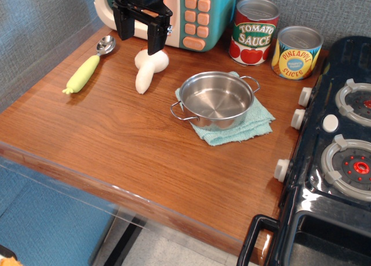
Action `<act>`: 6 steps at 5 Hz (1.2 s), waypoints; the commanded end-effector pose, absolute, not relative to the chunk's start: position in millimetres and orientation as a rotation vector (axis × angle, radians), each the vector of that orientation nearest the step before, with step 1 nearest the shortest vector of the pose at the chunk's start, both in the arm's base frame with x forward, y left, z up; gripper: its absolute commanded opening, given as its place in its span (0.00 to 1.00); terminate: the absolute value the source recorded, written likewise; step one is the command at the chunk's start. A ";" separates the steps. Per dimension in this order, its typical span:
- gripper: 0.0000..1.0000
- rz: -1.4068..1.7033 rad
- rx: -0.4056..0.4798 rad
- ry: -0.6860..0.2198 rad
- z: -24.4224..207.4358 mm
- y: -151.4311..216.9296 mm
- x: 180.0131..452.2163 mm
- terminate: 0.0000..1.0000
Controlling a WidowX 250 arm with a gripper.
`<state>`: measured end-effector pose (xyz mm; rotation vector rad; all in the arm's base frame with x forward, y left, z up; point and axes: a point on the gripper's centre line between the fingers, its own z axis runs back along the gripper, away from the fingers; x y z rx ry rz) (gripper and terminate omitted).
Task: Move the metal pot so that it sits in the middle of the front edge of the table.
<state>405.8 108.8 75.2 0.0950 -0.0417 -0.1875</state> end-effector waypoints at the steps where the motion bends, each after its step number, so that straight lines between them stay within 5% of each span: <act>1: 1.00 -0.188 0.095 -0.042 75.2 108.8 405.8 0.00; 4: 1.00 -0.300 0.125 -0.177 116.9 47.4 396.1 0.00; 6: 1.00 -0.290 0.096 -0.196 95.2 25.0 389.8 0.00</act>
